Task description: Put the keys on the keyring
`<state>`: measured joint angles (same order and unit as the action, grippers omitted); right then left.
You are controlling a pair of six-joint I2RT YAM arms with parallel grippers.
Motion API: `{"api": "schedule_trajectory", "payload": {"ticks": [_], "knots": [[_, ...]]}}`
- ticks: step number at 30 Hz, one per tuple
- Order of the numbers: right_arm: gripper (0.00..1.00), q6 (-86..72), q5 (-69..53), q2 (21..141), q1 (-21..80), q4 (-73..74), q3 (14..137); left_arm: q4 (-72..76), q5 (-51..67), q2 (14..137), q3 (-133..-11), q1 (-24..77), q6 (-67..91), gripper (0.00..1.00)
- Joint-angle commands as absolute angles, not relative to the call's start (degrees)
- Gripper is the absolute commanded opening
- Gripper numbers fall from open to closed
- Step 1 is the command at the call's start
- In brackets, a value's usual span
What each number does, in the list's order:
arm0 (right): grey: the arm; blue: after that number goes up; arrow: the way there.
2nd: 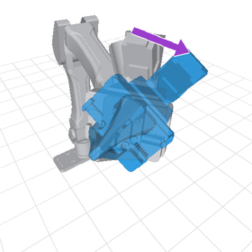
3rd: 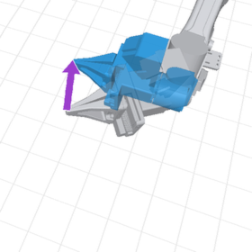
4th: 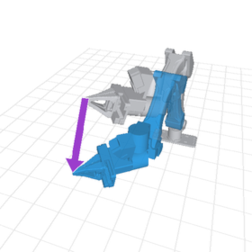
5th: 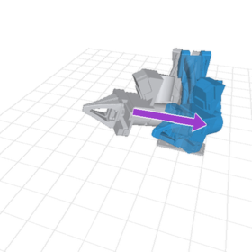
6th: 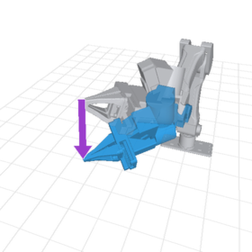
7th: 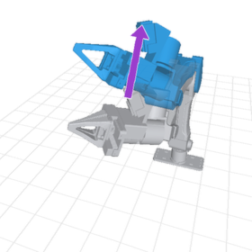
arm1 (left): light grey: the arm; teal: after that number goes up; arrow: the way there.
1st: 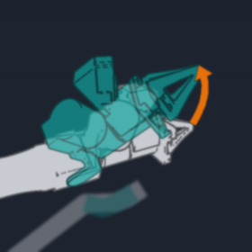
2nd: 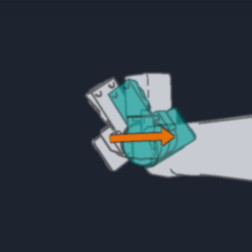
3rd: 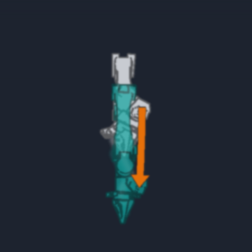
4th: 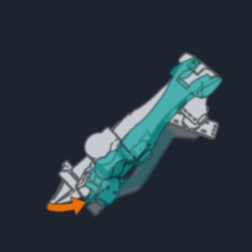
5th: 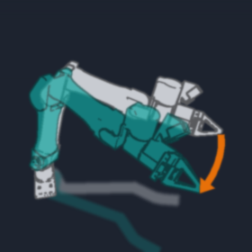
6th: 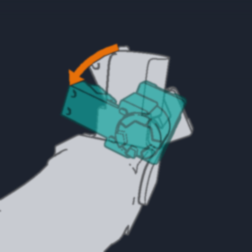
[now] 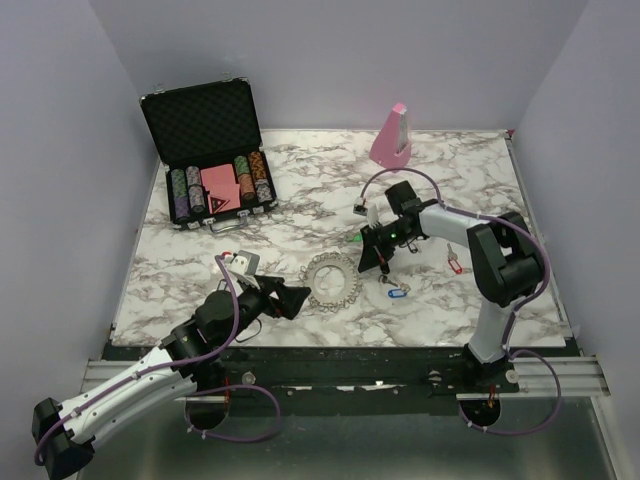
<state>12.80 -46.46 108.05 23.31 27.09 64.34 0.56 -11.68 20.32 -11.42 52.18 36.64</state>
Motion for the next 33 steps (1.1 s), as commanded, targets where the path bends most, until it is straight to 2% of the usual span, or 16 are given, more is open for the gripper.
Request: {"api": "schedule_trajectory", "payload": {"ticks": [1, 10, 16, 23, 28, 33], "knots": [[0.01, 20.72, -52.02, 105.21, 23.73, 33.99, 67.84, 0.79, -9.15, 20.30, -12.57, 51.86, 34.81, 0.99], [0.01, 40.49, -53.88, 100.55, 25.75, 51.92, 78.38, 11.23, 2.78, 19.69, -13.27, 51.86, 21.02, 0.98], [0.01, 62.19, -55.81, 96.07, 26.45, 67.75, 88.06, 19.33, 12.64, 22.14, -15.64, 51.86, 11.79, 0.94], [0.01, 82.51, -60.99, 87.28, 26.54, 72.42, 86.40, 18.98, 17.93, 26.10, -20.48, 51.86, 4.05, 0.90], [0.01, 98.93, -63.01, 85.52, 26.63, 81.28, 86.57, 22.58, 20.74, 28.47, -20.57, 51.94, 0.27, 0.83], [0.01, 99.49, -64.42, 84.29, 27.42, 81.30, 85.08, 25.66, 23.38, 32.16, -21.53, 52.29, -1.93, 0.75]]}}
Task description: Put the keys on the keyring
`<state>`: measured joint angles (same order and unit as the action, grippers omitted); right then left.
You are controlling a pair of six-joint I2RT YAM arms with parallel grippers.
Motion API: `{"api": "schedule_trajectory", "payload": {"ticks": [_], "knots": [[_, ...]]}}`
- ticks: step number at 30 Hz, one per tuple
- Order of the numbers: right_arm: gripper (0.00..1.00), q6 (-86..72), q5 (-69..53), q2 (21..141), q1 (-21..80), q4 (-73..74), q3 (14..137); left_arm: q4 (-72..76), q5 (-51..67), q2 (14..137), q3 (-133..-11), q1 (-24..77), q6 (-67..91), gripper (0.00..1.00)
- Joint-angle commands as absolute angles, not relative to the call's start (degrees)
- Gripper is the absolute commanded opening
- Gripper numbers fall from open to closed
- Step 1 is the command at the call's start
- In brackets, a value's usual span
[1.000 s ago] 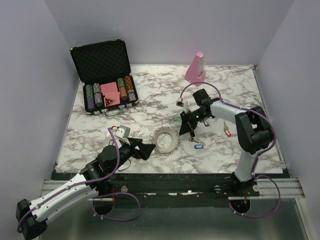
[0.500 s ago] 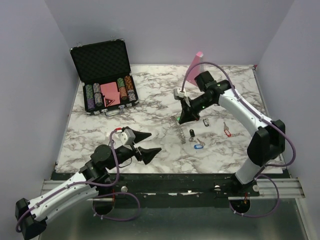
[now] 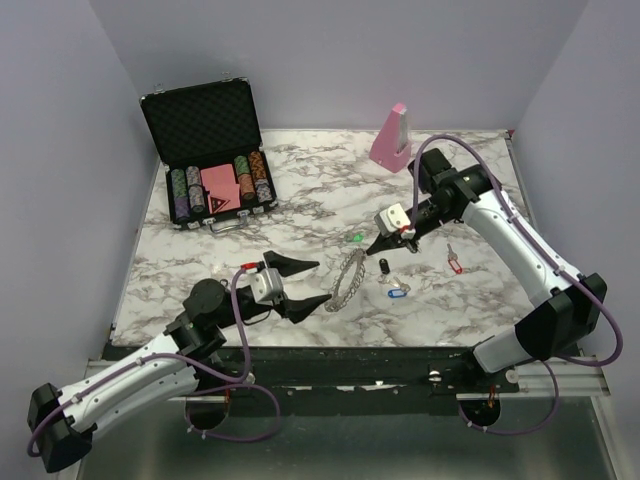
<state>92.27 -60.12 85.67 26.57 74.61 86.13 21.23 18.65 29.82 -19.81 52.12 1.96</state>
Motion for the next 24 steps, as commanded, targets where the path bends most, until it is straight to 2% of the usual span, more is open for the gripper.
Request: {"api": "schedule_trajectory", "payload": {"ticks": [1, 13, 18, 24], "knots": [[0.01, 99.41, -64.68, 84.20, 27.60, 81.30, 84.90, 26.36, 23.47, 32.69, -21.71, 52.47, -2.02, 0.74], [0.01, 98.26, -71.28, 84.55, 29.00, 81.30, 82.88, 34.62, 18.99, 41.47, -21.62, 54.32, -2.37, 0.55], [0.01, 98.17, -71.80, 84.55, 28.92, 81.39, 82.27, 37.17, 17.14, 46.31, -23.02, 54.93, -2.81, 0.44], [0.01, 97.91, -72.60, 84.90, 29.00, 81.30, 81.83, 40.86, 15.91, 49.65, -23.64, 56.07, -2.20, 0.38]]}}
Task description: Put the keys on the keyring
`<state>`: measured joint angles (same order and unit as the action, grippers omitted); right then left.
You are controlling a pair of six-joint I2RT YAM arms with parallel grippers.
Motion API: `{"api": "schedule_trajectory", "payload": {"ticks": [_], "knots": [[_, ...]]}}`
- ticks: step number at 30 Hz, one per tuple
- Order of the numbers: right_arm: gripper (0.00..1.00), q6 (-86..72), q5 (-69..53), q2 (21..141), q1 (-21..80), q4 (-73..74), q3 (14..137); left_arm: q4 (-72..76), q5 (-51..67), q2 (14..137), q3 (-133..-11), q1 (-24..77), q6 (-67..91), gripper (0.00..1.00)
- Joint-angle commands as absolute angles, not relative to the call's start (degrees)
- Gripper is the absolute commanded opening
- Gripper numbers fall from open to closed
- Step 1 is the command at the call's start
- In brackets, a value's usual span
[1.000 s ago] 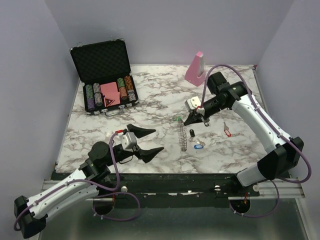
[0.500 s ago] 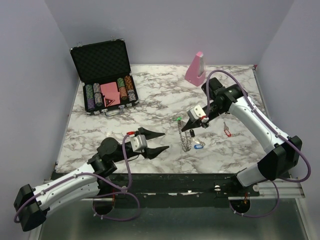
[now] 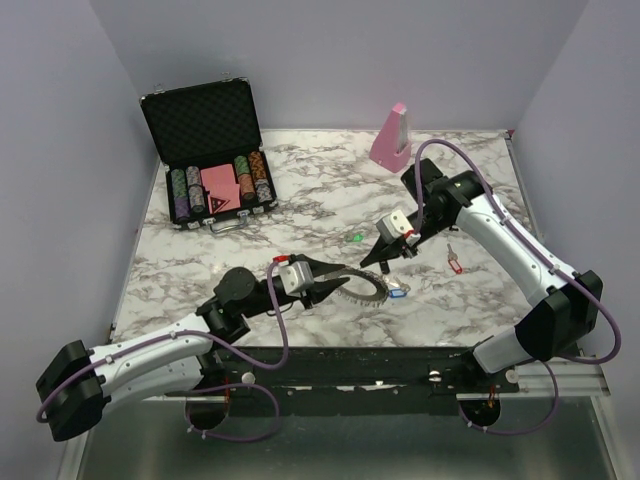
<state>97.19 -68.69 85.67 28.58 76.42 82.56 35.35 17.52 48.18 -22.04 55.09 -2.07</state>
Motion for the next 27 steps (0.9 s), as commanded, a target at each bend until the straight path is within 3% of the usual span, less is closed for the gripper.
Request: {"api": "schedule_trajectory", "payload": {"ticks": [1, 21, 27], "knots": [[0.01, 97.74, -72.77, 84.99, 29.00, 81.39, 81.83, 41.30, 16.08, 50.18, -23.82, 56.34, -2.02, 0.36], [0.01, 94.75, -73.74, 85.25, 29.00, 80.60, 81.47, 39.82, 7.03, 55.11, -26.28, 60.64, -3.43, 0.34], [0.01, 93.61, -73.83, 85.17, 29.00, 79.89, 81.56, 37.80, 7.03, 55.99, -27.07, 61.17, -4.04, 0.27]]}}
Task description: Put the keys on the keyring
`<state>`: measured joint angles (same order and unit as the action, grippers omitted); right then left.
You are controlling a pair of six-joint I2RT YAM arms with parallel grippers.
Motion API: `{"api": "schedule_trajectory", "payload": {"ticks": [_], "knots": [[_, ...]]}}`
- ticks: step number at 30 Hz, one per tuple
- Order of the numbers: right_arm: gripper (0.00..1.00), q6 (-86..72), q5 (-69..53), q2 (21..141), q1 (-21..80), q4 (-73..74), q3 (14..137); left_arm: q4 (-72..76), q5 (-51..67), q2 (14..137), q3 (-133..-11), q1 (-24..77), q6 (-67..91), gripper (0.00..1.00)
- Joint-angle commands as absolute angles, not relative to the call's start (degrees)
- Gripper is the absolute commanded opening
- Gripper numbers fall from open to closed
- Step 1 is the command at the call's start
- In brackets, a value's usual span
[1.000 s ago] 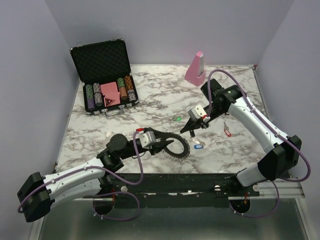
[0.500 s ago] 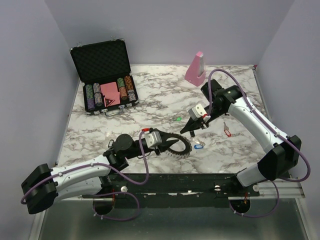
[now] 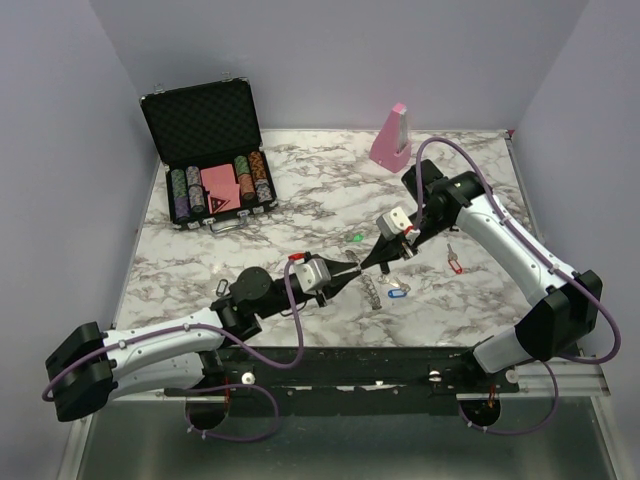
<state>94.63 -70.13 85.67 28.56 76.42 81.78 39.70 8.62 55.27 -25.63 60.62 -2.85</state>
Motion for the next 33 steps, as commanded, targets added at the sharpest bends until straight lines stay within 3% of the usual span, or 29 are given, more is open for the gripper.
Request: {"api": "schedule_trajectory", "payload": {"ticks": [1, 12, 20, 24, 27, 33], "knots": [[0.01, 93.34, -73.74, 85.17, 29.00, 79.72, 81.65, 37.71, 7.12, 55.99, -27.07, 61.35, -4.04, 0.28], [0.01, 91.76, -74.00, 85.17, 29.00, 78.84, 81.56, 35.25, 6.24, 55.28, -27.42, 61.61, -3.96, 0.28], [0.01, 91.06, -74.35, 84.90, 29.00, 78.31, 81.30, 33.66, 6.68, 56.42, -28.74, 61.70, -3.87, 0.15], [0.01, 90.97, -74.53, 84.90, 29.00, 78.14, 80.69, 33.05, 6.15, 56.60, -29.44, 61.79, -3.52, 0.00], [0.01, 90.18, -74.88, 84.73, 29.00, 77.87, 80.33, 31.12, 4.49, 56.51, -30.14, 61.87, -2.82, 0.00], [0.20, 87.98, -75.15, 84.03, 29.00, 77.26, 78.14, 26.38, 3.60, 53.97, -30.76, 61.70, -5.00, 0.00]]}}
